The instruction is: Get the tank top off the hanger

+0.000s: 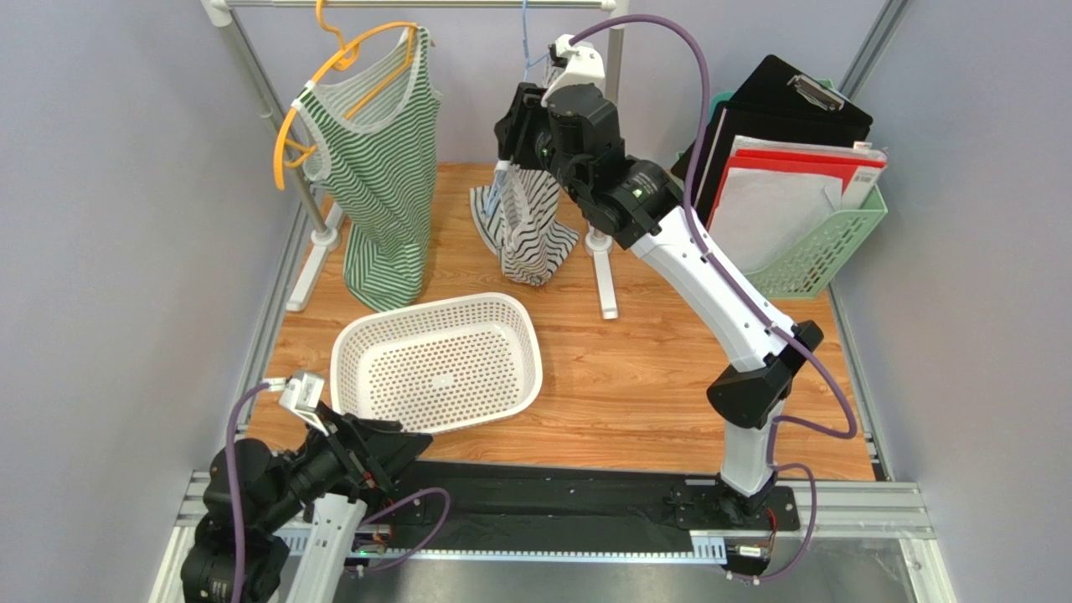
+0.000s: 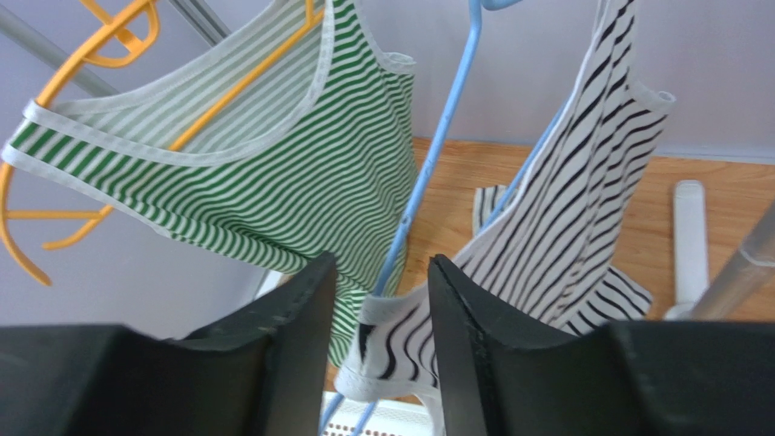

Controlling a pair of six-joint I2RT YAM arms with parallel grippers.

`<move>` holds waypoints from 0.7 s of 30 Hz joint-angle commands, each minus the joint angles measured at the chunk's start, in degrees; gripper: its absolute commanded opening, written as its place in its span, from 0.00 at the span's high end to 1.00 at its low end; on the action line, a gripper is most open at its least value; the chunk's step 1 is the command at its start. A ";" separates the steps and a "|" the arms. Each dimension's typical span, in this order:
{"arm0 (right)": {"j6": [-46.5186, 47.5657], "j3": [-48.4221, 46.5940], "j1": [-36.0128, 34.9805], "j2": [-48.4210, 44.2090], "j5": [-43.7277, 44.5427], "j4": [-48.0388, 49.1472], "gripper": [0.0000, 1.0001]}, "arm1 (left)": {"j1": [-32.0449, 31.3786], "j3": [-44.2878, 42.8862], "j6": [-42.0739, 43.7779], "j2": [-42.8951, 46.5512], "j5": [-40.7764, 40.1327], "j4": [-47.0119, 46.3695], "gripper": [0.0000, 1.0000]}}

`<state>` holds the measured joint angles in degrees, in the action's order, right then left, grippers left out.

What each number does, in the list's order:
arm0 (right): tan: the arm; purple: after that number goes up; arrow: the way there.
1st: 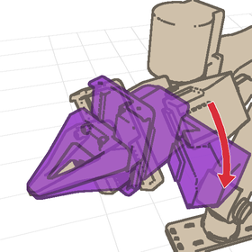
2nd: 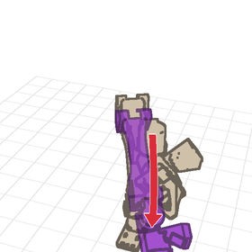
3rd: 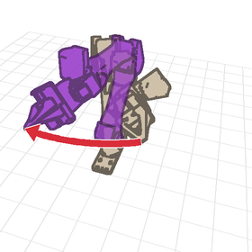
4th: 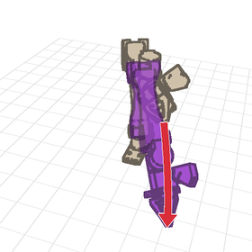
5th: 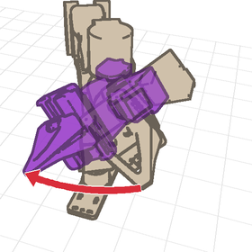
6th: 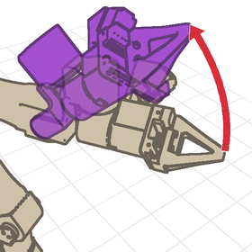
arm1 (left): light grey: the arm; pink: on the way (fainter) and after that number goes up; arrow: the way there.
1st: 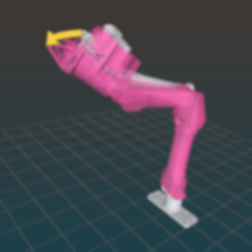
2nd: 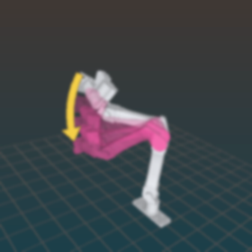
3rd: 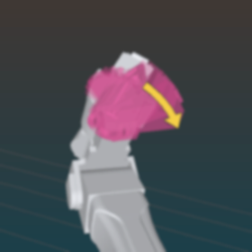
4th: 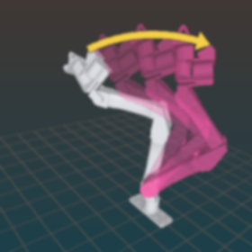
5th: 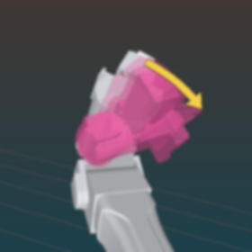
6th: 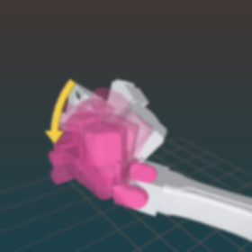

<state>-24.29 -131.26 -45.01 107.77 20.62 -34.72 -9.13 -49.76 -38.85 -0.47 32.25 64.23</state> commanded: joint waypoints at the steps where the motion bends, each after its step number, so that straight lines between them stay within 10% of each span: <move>1: -5.58 -0.83 1.33 2.18 -5.22 7.56 0.58 | -0.37 -4.64 1.93 3.81 -0.96 2.21 0.03; 4: -7.34 -2.42 1.95 3.77 -6.64 7.21 0.84 | -0.37 -6.84 2.72 3.28 -1.66 3.88 0.03; 21: -10.25 -1.11 1.95 -4.13 -14.11 10.64 1.00 | -0.37 -13.95 1.94 0.91 -2.01 7.31 0.04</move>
<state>-33.21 -131.50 -42.94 110.17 9.43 -28.82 -9.34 -60.53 -36.71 -0.47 30.11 70.06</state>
